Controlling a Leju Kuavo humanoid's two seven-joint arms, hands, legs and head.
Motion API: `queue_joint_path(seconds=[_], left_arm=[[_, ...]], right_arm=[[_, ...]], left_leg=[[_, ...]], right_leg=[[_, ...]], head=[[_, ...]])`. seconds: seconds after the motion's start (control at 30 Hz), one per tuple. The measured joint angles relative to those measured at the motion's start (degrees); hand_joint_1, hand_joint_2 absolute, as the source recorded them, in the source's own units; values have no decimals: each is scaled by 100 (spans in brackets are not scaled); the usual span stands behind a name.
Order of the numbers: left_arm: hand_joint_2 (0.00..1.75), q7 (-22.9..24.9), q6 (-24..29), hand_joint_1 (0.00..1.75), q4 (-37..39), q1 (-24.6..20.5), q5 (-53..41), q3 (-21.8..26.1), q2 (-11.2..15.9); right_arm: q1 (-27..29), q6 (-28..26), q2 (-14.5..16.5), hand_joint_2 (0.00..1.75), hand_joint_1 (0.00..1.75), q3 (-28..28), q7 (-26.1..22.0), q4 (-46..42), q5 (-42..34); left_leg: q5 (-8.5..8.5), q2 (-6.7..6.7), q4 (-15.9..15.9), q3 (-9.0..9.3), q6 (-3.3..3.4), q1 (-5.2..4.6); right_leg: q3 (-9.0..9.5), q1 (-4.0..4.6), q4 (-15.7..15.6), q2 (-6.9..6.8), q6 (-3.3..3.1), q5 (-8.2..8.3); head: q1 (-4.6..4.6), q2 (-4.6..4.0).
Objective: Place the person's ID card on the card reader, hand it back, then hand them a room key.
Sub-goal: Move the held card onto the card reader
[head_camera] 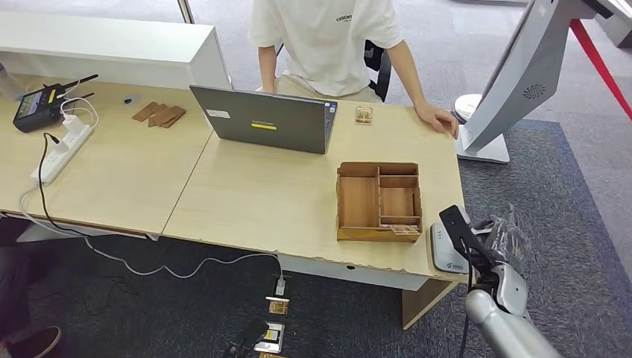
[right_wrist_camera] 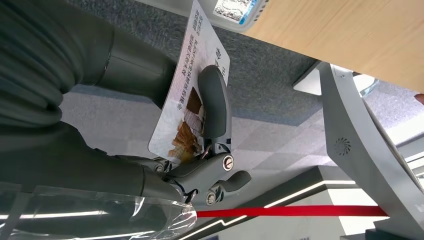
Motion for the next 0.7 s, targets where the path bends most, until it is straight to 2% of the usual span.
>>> queue_joint_path(seconds=[0.7], left_arm=[[175,-20,32,0,-2,20,-59,43,-2]], right_arm=[[22,74,273,175,175,5,-238,721,-211]], left_leg=[[1,3,0,13,0,0]], right_leg=[[10,0,-1,1,0,1]], head=[[0,0]])
